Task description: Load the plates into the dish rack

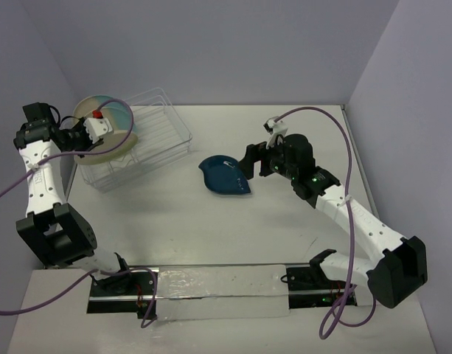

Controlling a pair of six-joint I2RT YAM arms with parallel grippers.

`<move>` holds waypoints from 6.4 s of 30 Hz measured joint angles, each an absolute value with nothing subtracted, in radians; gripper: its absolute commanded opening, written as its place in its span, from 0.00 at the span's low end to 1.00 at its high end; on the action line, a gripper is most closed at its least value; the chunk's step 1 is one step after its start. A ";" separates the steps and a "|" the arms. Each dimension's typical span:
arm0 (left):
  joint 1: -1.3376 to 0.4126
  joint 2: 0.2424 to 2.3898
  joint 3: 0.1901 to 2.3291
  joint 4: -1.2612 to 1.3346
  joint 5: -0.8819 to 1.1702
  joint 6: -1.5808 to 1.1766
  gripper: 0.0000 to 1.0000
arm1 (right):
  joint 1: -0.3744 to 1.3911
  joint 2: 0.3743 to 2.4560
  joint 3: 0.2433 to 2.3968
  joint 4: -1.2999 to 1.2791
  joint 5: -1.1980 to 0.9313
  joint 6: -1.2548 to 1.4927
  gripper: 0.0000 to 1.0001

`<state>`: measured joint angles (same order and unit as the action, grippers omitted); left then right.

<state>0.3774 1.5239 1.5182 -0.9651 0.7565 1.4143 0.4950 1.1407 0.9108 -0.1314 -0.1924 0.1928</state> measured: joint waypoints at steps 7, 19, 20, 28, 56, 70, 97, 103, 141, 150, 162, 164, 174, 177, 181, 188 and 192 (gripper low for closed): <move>0.369 1.528 1.517 -0.947 0.752 1.398 0.00 | 0.495 1.174 0.911 -0.113 -0.210 0.193 0.99; 0.325 1.661 1.559 -0.959 0.735 1.396 0.00 | 0.495 1.177 0.911 -0.104 -0.221 0.193 0.99; 0.324 1.670 1.571 -0.962 0.730 1.394 0.00 | 0.495 1.178 0.911 -0.104 -0.221 0.193 0.99; 0.326 1.733 1.632 -0.937 0.708 1.346 0.35 | 0.495 1.239 0.944 -0.104 -0.221 0.193 0.99; 0.323 1.740 1.671 -0.391 0.546 0.895 0.99 | 0.495 1.303 0.992 -0.106 -0.196 0.189 1.00; 0.156 1.493 1.655 0.023 0.519 -0.062 0.99 | 0.424 1.536 1.008 -0.063 -0.160 0.321 0.99; -0.241 1.665 1.449 -0.055 0.427 -0.301 0.99 | 0.409 1.831 0.990 0.030 -0.337 0.379 0.32; -0.243 1.674 1.487 -0.038 0.538 -0.303 1.00 | 0.409 1.840 0.986 0.043 -0.344 0.379 0.17; -0.458 1.732 1.565 -0.664 0.690 0.675 0.99 | 0.537 1.275 0.797 -0.074 -0.458 0.106 0.00; -0.502 1.733 1.508 -0.718 0.749 0.716 0.99 | 0.544 1.275 0.802 -0.125 -0.435 0.097 0.00; -0.522 1.759 1.483 -0.747 0.757 0.744 0.80 | 0.562 1.224 0.818 -0.166 -0.438 0.041 0.00; -0.522 1.772 1.483 -0.756 0.762 0.750 0.65 | 0.564 1.210 0.818 -0.169 -0.442 0.034 0.00; -0.527 1.780 1.483 -0.871 0.822 0.857 0.00 | 0.568 1.203 0.819 -0.197 -0.431 0.004 0.00; -0.526 1.779 1.482 -0.887 0.823 0.863 0.00 | 0.578 1.204 0.819 -0.203 -0.425 -0.001 0.00; -0.526 1.759 1.465 -0.840 0.803 0.802 0.00 | 0.579 1.210 0.830 -0.204 -0.400 0.000 0.10; -0.523 1.661 1.390 -0.682 0.698 0.668 0.00 | 0.577 1.223 0.868 -0.173 -0.345 0.044 0.56; -0.521 1.596 1.330 -0.566 0.591 0.593 0.00 | 0.576 1.226 0.899 -0.152 -0.317 0.072 0.64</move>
<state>-0.5209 1.5957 1.3295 -0.5661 0.5905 0.5928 0.5757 1.2263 0.8985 -0.1517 -0.3168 0.0716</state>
